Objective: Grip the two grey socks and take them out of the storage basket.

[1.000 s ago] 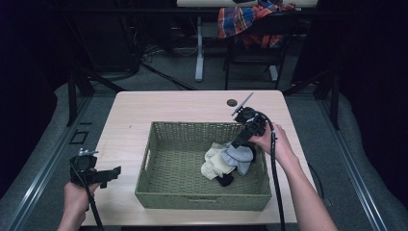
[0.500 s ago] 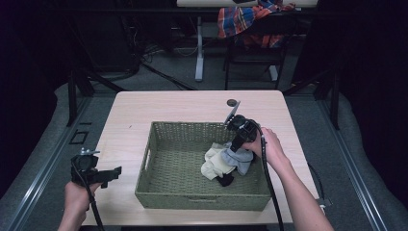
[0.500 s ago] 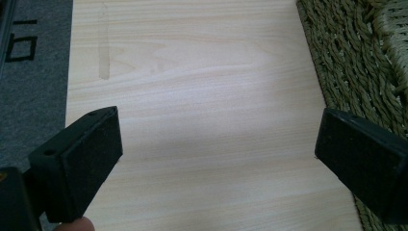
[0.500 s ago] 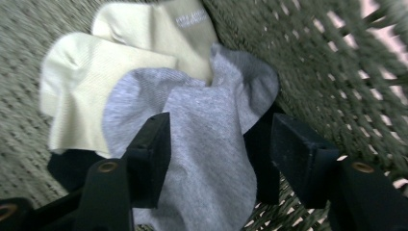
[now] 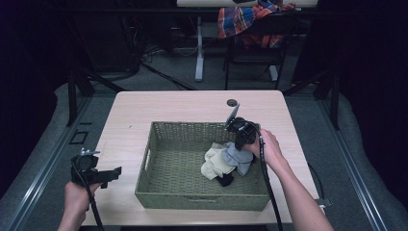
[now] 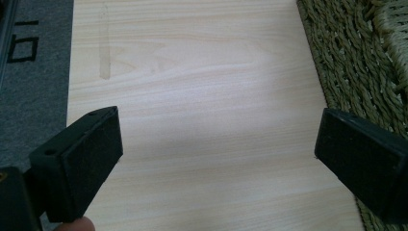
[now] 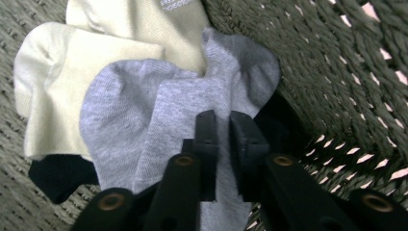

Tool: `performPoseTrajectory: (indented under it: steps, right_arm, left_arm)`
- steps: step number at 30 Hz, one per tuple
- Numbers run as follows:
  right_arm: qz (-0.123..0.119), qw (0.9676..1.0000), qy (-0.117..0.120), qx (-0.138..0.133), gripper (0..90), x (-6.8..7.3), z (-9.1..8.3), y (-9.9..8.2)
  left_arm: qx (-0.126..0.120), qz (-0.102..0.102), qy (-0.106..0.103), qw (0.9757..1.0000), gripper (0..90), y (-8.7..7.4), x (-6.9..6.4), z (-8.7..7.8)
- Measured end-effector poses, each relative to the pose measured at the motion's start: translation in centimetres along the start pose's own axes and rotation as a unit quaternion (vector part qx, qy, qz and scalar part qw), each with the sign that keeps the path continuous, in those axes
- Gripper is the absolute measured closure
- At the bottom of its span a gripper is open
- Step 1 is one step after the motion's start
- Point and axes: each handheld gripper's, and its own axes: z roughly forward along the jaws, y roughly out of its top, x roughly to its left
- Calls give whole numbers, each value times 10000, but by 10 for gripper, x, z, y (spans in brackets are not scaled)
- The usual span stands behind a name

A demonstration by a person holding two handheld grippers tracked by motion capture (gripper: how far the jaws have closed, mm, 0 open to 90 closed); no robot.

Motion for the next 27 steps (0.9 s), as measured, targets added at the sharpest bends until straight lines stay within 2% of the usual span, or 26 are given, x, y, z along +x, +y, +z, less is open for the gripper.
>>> performPoseTrajectory:
  steps: [6, 9, 17, 20, 27]
  right_arm:
    - [26, 10000, 28, 8, 853, -1, -10, -2]
    - [8, 9997, -21, -228, 854, -2, -23, -5]
    - [72, 9989, -26, -458, 855, 0, -41, -9]
    - [-2, 9990, -24, -439, 855, -2, -46, -9]
    - [63, 9986, 26, -520, 855, -3, -58, -12]
  left_arm:
    - [-9, 1, 1, 10000, 28, 0, 0, 0]
    - [19, 4, -8, 10000, 28, 0, 0, 0]
    - [3, 20, -17, 10000, 28, 1, 0, 1]
    - [-2, 19, -13, 10000, 28, 1, 0, 1]
    - [1, 18, -18, 10000, 28, 1, 0, 1]
